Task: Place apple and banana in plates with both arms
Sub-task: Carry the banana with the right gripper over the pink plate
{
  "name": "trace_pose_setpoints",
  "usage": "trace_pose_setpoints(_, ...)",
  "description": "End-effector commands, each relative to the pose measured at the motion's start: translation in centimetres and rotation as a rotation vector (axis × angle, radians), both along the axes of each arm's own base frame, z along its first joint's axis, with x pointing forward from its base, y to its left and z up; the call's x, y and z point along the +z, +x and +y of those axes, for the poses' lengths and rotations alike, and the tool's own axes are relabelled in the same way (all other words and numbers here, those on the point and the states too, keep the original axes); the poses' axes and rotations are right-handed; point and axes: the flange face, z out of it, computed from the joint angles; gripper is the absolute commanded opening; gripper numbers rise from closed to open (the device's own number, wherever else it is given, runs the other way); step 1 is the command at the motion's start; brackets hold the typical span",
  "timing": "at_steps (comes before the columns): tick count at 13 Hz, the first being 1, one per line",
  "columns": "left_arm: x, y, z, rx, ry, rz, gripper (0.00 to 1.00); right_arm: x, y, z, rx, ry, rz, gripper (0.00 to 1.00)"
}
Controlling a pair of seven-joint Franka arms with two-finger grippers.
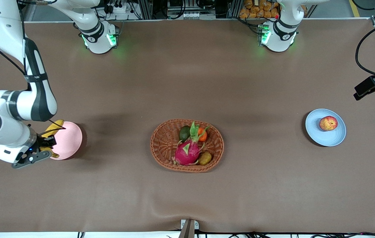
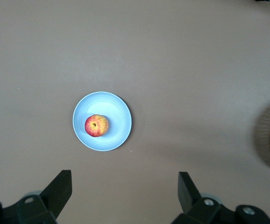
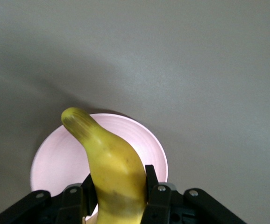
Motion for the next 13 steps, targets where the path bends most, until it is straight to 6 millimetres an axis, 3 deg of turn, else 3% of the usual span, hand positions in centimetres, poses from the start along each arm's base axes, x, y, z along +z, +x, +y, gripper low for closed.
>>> trace_pose_setpoints(1, 0.3, -0.1, 0.2, -0.017, -0.002, -0.008, 1.0, -2.8, -1.5, -0.7, 0.063, 0.012, -0.064, 0.17)
trace_pose_setpoints(2, 0.2, -0.1, 0.1, -0.021, -0.001, -0.004, 1.0, -3.7, -1.8, -0.6, 0.069, 0.015, -0.078, 0.58)
trace_pose_setpoints(3, 0.1, -0.2, 0.1, -0.023, -0.001, -0.001, 1.0, -4.0, -1.9, -0.5, 0.073, 0.016, -0.088, 0.89)
trace_pose_setpoints(4, 0.1, -0.2, 0.1, -0.024, -0.003, 0.001, 1.0, -3.9, -1.9, -0.1, 0.079, 0.018, -0.09, 1.0)
trace_pose_setpoints(6, 0.1, -0.2, 0.1, -0.026, -0.003, 0.001, 1.0, -3.1, -1.6, 0.9, 0.09, 0.018, -0.095, 1.0)
trace_pose_setpoints(9, 0.0, -0.1, -0.1, -0.027, -0.001, 0.002, 1.0, 0.3, -1.4, 3.3, 0.115, 0.015, -0.087, 1.0)
trace_pose_setpoints(13, 0.2, -0.3, 0.0, -0.027, -0.006, 0.001, 1.0, 7.9, -2.6, 4.5, 0.086, 0.021, -0.004, 1.0)
